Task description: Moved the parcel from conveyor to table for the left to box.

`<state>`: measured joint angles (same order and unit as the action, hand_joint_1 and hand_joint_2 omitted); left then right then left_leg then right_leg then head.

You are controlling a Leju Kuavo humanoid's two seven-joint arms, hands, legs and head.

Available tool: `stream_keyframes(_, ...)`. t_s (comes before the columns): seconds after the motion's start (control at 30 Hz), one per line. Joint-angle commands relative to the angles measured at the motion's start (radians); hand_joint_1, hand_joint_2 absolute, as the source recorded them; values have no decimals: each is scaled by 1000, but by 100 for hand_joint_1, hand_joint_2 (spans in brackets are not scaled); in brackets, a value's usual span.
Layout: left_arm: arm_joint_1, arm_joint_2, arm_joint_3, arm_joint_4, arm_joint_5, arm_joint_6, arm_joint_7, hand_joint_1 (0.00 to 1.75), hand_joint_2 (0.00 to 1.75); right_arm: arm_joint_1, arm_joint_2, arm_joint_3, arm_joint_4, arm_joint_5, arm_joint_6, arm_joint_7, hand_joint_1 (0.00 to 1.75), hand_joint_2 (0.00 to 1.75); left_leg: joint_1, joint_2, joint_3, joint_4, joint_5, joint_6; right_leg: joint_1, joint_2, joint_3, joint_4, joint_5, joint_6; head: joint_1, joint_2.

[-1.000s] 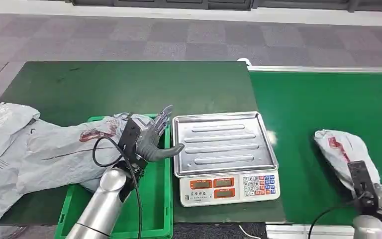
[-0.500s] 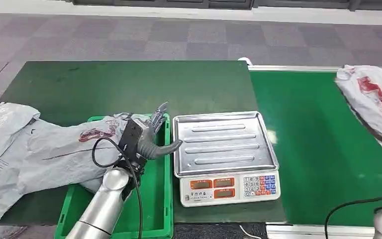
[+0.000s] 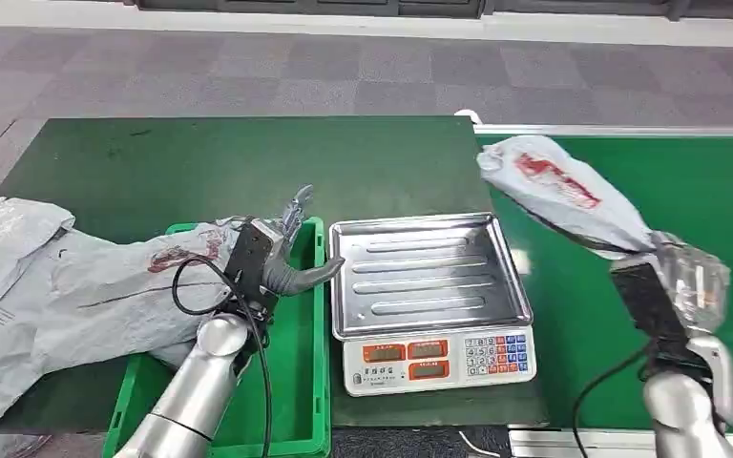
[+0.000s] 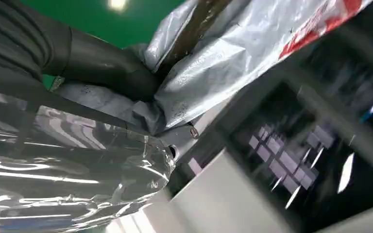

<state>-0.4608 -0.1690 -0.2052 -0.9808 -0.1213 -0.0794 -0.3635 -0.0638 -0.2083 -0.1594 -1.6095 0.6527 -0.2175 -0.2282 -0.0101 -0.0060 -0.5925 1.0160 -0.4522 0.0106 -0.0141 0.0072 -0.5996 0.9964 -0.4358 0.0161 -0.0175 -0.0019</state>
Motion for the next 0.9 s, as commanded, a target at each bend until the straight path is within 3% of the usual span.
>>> stream_keyframes(0.03, -87, 16, -65, 89, -12, 24, -3, 0, 175, -165, -11, 461, 204, 15, 112, 60, 175, 175, 2, 6, 2, -1, -1, -2, 2, 6, 0, -1, 1, -2, 0, 0)
stream_keyframes(0.17, -93, 14, -66, 95, -12, 24, -3, 0, 175, -156, -11, 468, 205, 17, 111, 58, 175, 175, 2, 1, 2, -1, 0, -3, 2, 1, 2, -1, 1, -1, 0, 0)
stream_keyframes(0.23, -116, 10, -74, 130, -16, 28, -8, 0, 175, -118, -41, 515, 190, -2, 192, 60, 175, 175, 1, 0, 2, -1, 0, -3, 1, 0, 2, 0, 0, -1, 0, 0)
stream_keyframes(0.33, -119, 9, -76, 137, -19, 33, -14, 0, 175, -54, -61, 569, 186, 11, 219, 36, 175, 175, 2, -2, 4, -2, 0, -3, 2, -2, 4, -2, 0, -1, 0, 0)
stream_keyframes(0.57, -114, 10, -74, 128, -28, 36, -22, 0, 175, -43, -22, 620, 179, 60, 240, 26, 175, 175, 1, 0, 3, -1, 0, -3, 1, -1, 2, -1, -1, -2, 0, 0)
stream_keyframes(0.6, -116, 9, -73, 128, -29, 36, -22, 0, 175, -36, -13, 628, 177, 75, 243, 31, 166, 175, 2, 0, 2, -1, 0, -3, 2, 0, 1, -1, 0, -1, 0, 0)
stream_keyframes(0.63, -120, 8, -74, 129, -34, 36, -25, 0, 175, -21, -6, 640, 166, 109, 238, 35, 0, 175, 2, 0, 3, -2, 0, -4, 2, -1, 2, -1, 0, -2, 0, 0)
stream_keyframes(0.9, -116, 14, -92, 109, -99, 69, -29, 0, 175, 50, 34, 577, 94, 134, 184, 22, 0, 175, 2, 0, 4, -1, 0, -4, 2, -1, 2, 0, -1, -2, 0, 0)
